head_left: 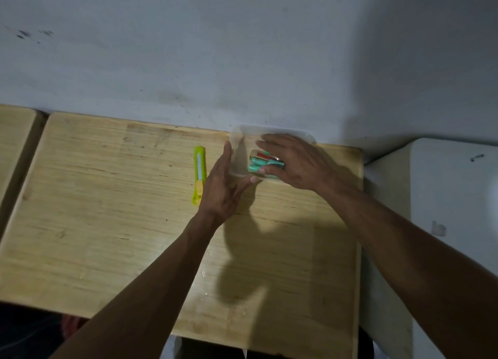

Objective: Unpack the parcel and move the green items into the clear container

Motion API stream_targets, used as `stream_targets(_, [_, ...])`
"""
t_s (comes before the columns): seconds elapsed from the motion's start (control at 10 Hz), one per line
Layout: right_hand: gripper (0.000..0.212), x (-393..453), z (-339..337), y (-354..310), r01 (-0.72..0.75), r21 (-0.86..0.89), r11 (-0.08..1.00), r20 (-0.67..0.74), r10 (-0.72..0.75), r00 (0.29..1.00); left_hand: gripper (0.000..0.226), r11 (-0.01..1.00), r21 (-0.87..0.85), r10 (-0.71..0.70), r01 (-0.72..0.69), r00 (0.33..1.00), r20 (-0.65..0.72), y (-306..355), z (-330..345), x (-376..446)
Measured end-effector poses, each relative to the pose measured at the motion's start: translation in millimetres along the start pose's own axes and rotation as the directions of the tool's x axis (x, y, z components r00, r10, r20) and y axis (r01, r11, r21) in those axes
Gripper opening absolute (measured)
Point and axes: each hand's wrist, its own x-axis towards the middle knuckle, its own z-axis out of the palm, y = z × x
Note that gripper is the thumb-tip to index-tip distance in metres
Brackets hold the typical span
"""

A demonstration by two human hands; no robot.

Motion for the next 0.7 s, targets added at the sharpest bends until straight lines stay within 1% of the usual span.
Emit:
stream_targets(0.1, [0.061,-3.2,-0.9,-3.2,-0.021,0.006,1.0,-0.038,0.022,0.999,0.102,1.0,0.007,-0.008,0.008,1.0,0.01,0.7,0.3,0.6])
stream_targets(0.4, [0.06,-5.2,-1.8,-4.6,-0.03,0.008,1.0,-0.049,0.03,0.998,0.103,1.0,-0.005,-0.029,0.03,0.999,0.028,2.7,-0.2,0.2])
stream_targets(0.5, [0.057,-7.6,-2.0,-6.4,-0.03,0.043,0.999,-0.086,0.034,0.996,0.101,0.999,-0.017,-0.037,0.037,0.999,0.039,5.3,-2.0,-1.4])
stream_targets(0.6, [0.055,-11.7,-1.6,-5.9,-0.011,0.079,0.997,-0.171,0.025,0.985,0.103,0.999,-0.04,-0.034,0.036,0.998,0.045,4.9,-3.2,-0.9])
stream_targets(0.7, [0.051,-16.8,-3.3,-10.9,-0.055,0.146,0.988,-0.249,0.091,0.964,0.102,0.994,-0.081,-0.064,0.067,0.997,0.049,6.4,-3.2,-1.4])
